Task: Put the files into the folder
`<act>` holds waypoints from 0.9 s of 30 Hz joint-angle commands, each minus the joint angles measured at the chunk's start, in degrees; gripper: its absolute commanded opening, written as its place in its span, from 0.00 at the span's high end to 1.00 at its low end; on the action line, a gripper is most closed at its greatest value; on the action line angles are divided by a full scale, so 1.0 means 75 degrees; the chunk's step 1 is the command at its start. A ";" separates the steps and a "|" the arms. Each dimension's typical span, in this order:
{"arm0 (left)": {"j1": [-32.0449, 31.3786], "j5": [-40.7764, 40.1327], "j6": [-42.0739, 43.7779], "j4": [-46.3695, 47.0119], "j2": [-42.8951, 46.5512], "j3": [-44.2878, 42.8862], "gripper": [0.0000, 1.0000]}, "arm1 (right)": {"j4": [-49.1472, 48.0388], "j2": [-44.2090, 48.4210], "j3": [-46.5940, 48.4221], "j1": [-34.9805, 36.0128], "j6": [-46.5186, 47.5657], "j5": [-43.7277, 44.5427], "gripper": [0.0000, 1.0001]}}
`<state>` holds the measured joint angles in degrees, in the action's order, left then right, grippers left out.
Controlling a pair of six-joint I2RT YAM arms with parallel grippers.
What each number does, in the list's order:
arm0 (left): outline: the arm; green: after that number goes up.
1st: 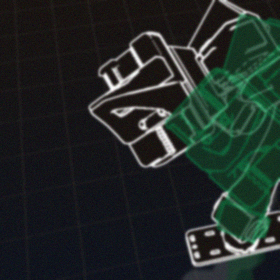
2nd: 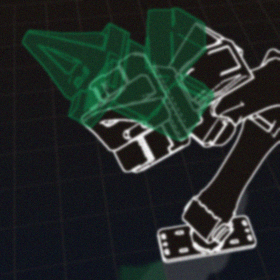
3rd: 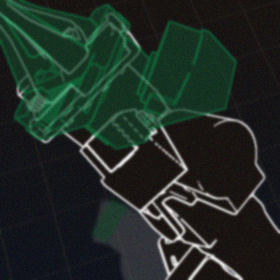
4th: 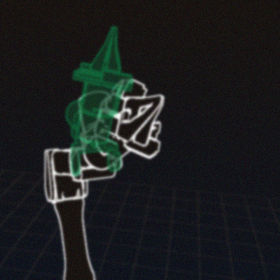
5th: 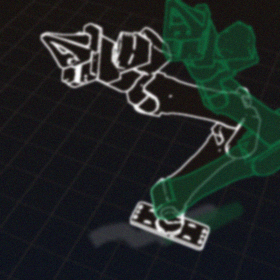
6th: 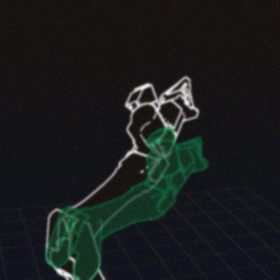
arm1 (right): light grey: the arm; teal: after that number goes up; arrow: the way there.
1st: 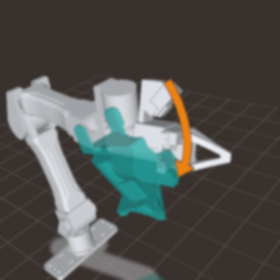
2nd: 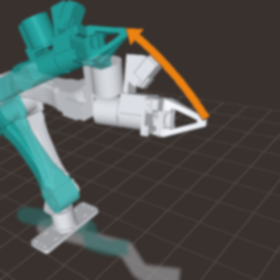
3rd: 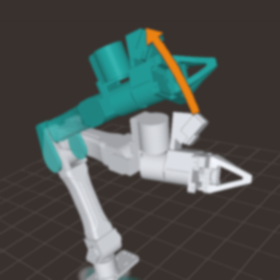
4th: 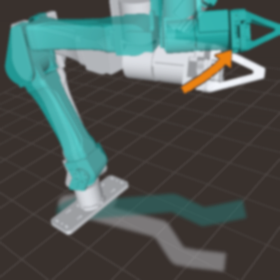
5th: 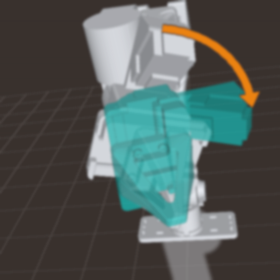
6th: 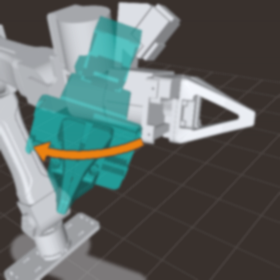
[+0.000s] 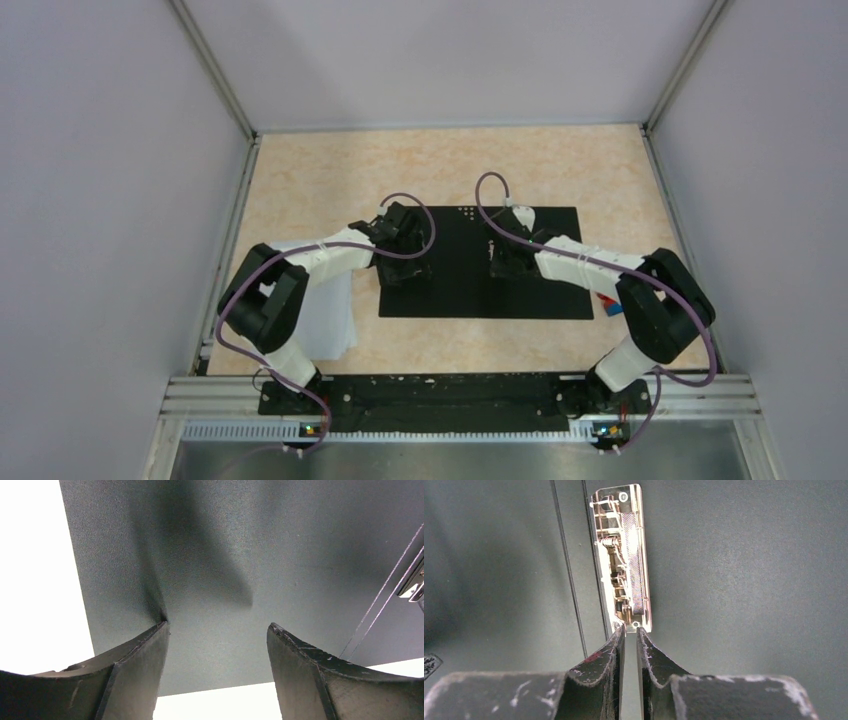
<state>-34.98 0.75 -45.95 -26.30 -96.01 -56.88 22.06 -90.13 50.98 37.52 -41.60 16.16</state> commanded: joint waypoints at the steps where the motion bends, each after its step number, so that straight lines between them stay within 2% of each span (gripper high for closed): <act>1: -0.0077 -0.0029 -0.0112 -0.0053 -0.0192 0.0279 0.23 | -0.0422 0.0120 -0.0023 -0.0122 0.0048 -0.0215 0.86; 10: -0.0073 -0.0261 -0.0107 -0.0102 -0.0211 0.0284 0.24 | -0.0639 -0.0074 -0.0093 -0.0167 0.0051 -0.0441 0.89; 14: -0.0074 -0.0277 -0.0099 -0.0123 -0.0237 0.0263 0.24 | -0.0519 -0.0208 -0.0090 -0.0167 0.0026 -0.0228 0.96; 27: -0.0078 -0.0324 -0.0051 -0.0203 -0.0369 0.0158 0.24 | -0.0059 -0.0314 -0.0034 -0.0172 0.0217 0.0211 0.93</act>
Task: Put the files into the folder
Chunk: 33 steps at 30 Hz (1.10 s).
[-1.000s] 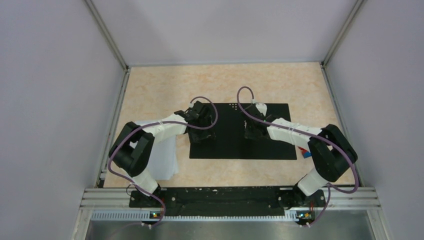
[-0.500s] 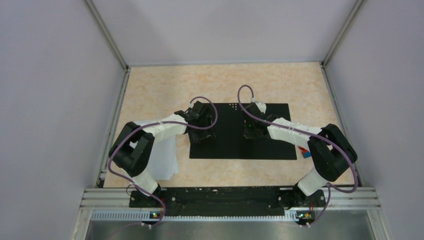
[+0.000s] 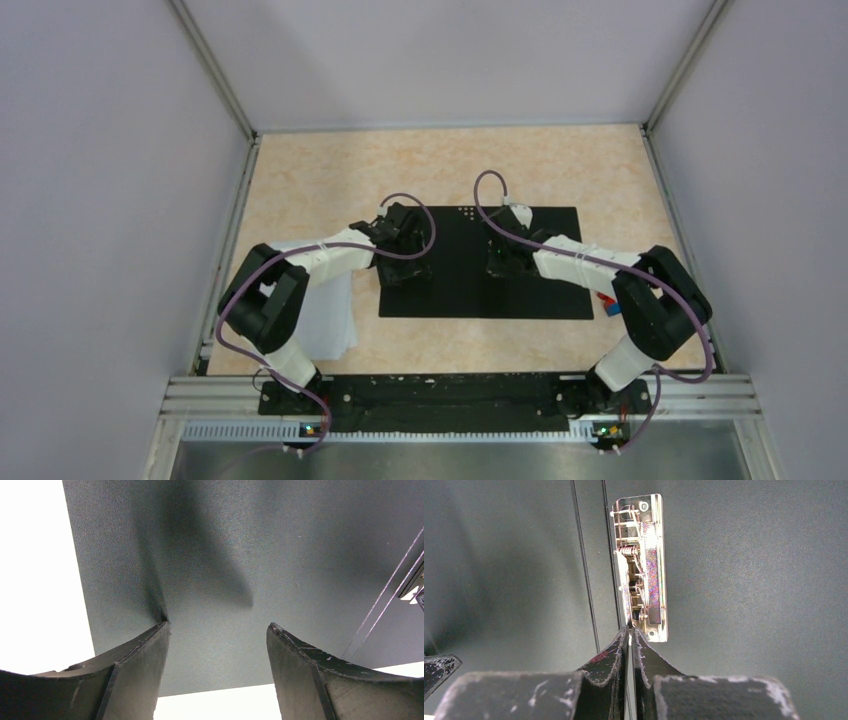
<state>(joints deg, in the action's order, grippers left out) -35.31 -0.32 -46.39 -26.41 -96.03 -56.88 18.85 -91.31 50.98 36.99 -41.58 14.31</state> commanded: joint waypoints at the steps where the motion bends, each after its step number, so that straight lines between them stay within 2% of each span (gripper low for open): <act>1: -0.0036 -0.0186 0.0001 -0.0187 -0.0368 0.0155 0.24 | 0.0374 -0.0106 -0.0034 -0.0094 0.0227 0.0470 0.91; 15: -0.0031 -0.0180 -0.0001 -0.0228 -0.0465 0.0117 0.24 | 0.0638 0.0171 0.0278 -0.0093 0.0371 0.0553 0.88; 18: -0.0033 -0.0198 0.0016 -0.0229 -0.0460 0.0125 0.24 | 0.0545 0.0154 0.0318 -0.0088 0.0403 0.0359 0.83; 33: -0.0027 -0.0204 0.0031 -0.0240 -0.0525 0.0152 0.24 | 0.0276 0.0032 0.0445 0.0101 0.0423 0.0077 0.82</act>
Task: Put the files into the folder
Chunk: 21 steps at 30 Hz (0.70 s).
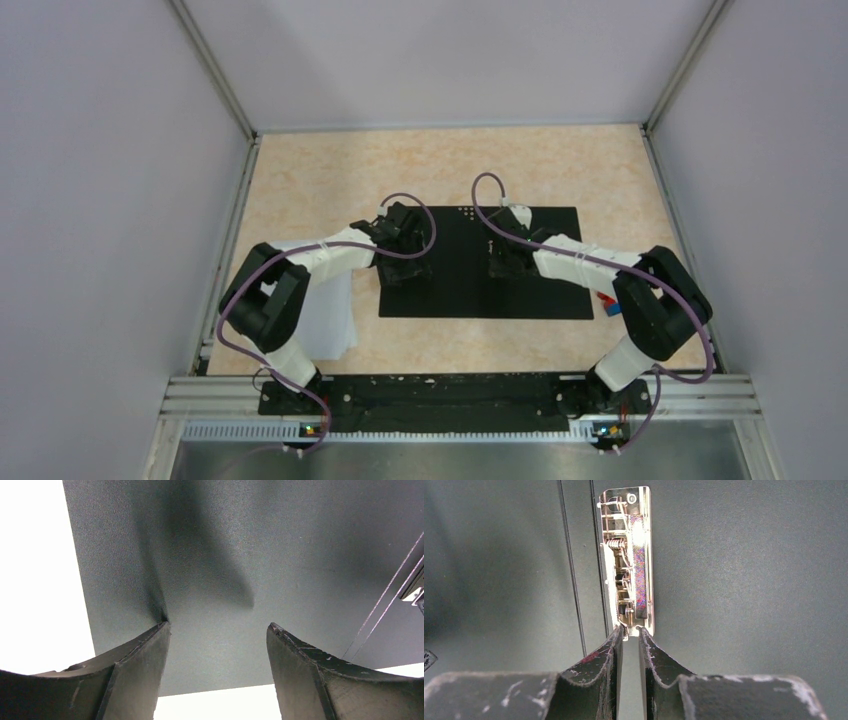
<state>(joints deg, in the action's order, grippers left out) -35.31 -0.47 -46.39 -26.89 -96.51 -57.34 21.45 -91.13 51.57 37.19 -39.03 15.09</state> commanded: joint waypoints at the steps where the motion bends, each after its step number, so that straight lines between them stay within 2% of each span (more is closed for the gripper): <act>1: -0.0034 -0.0183 0.0033 -0.0165 -0.0457 0.0218 0.24 | -0.0070 -0.0012 0.0382 0.0086 0.0087 -0.0040 0.82; 21: -0.0023 -0.0211 0.0047 -0.0166 -0.0453 0.0263 0.24 | 0.0444 -0.0438 0.0669 0.0394 0.0060 0.0766 0.82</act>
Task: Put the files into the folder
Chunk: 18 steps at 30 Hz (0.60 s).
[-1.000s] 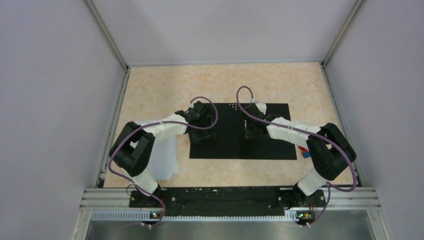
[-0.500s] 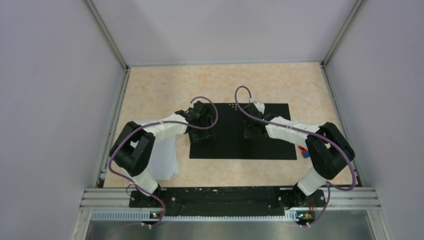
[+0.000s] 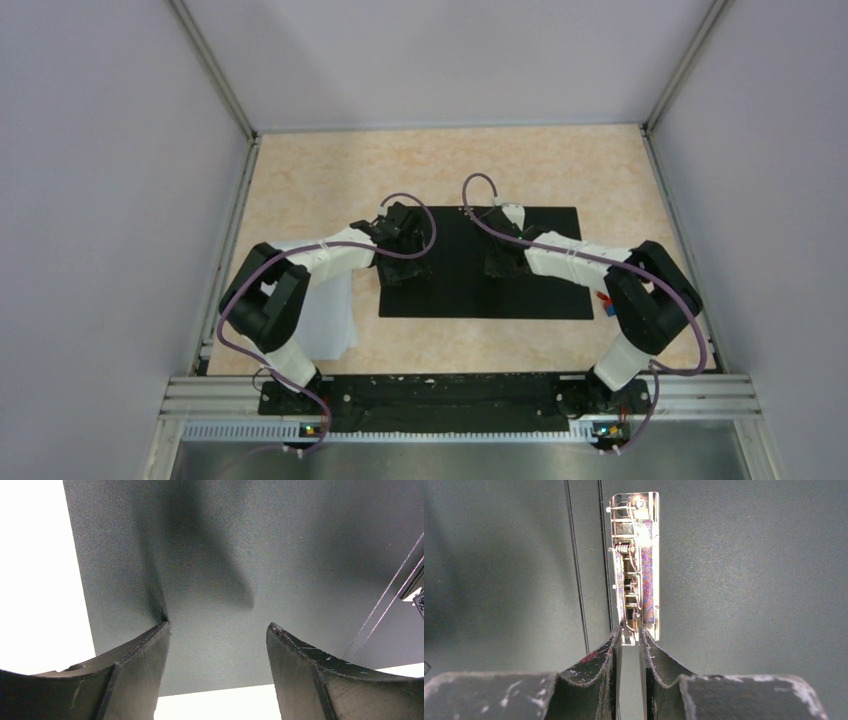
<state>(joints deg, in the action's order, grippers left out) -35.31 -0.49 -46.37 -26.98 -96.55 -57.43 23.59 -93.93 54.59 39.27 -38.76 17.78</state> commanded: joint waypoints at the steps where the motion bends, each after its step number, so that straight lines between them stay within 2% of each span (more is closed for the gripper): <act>1: -0.0023 -0.0202 0.0038 -0.0142 -0.0454 0.0274 0.24 | 0.0159 -0.0089 0.0284 0.0128 0.0050 0.0398 0.82; 15: -0.0011 -0.0252 0.0033 -0.0187 -0.0439 0.0298 0.24 | 0.0352 -0.0320 0.0492 0.0401 0.0062 0.0702 0.83; 16: -0.0007 -0.0266 0.0034 -0.0196 -0.0445 0.0307 0.24 | 0.0385 -0.0286 0.0487 0.0401 0.0054 0.0753 0.83; 18: 0.0008 -0.0280 0.0040 -0.0207 -0.0450 0.0310 0.24 | 0.0405 -0.0228 0.0467 0.0404 0.0049 0.0829 0.93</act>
<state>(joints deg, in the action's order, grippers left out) -35.31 -0.56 -46.39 -27.00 -96.55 -57.43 25.23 -96.44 56.31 41.60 -38.33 21.19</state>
